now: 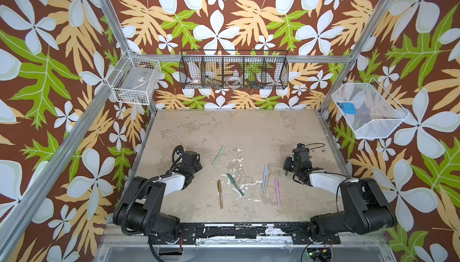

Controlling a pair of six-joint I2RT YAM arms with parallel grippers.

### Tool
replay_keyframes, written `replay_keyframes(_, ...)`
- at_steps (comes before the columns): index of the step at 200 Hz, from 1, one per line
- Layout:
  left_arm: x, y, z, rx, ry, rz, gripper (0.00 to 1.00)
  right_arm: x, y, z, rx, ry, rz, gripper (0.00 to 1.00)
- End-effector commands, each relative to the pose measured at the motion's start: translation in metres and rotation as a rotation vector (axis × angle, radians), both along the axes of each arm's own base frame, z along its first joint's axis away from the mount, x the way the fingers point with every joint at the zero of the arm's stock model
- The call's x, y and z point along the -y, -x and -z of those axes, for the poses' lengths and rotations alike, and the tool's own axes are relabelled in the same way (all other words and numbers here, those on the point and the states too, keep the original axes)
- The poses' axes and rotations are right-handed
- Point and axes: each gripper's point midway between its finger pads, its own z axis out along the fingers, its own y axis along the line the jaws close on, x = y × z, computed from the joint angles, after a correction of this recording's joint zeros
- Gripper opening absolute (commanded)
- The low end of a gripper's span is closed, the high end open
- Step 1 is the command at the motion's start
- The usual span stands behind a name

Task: Open the pen caps
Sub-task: 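Open the left gripper to drop the cap while the right gripper releases the pen, then move the left gripper over the pale green pen while the right gripper nears other pens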

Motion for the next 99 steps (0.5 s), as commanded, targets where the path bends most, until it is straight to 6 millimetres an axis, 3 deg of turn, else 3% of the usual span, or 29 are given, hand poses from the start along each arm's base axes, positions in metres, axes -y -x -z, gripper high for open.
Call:
replay_keyframes(1, -0.001, 0.000, -0.002, 0.005, -0.010, 0.005, 0.41, -0.002, -0.003, -0.005, 0.018, -0.005, -0.012, 0.42)
replay_keyframes(21, 0.002, -0.001, -0.007, 0.019, 0.005, 0.019, 0.54, -0.003, -0.002, -0.013, 0.041, -0.004, -0.024, 0.48)
replay_keyframes(47, 0.002, 0.000, -0.032, 0.117, 0.017, 0.032, 0.67, -0.008, 0.000, -0.036, 0.122, 0.004, -0.053, 0.56)
replay_keyframes(74, 0.007, 0.008, -0.085, 0.327, 0.023, 0.072, 0.68, -0.029, 0.005, -0.067, 0.242, 0.012, -0.129, 0.59)
replay_keyframes(99, 0.030, 0.024, -0.131, 0.525, 0.019, 0.173, 0.68, -0.064, 0.013, -0.096, 0.359, -0.014, -0.255, 0.58)
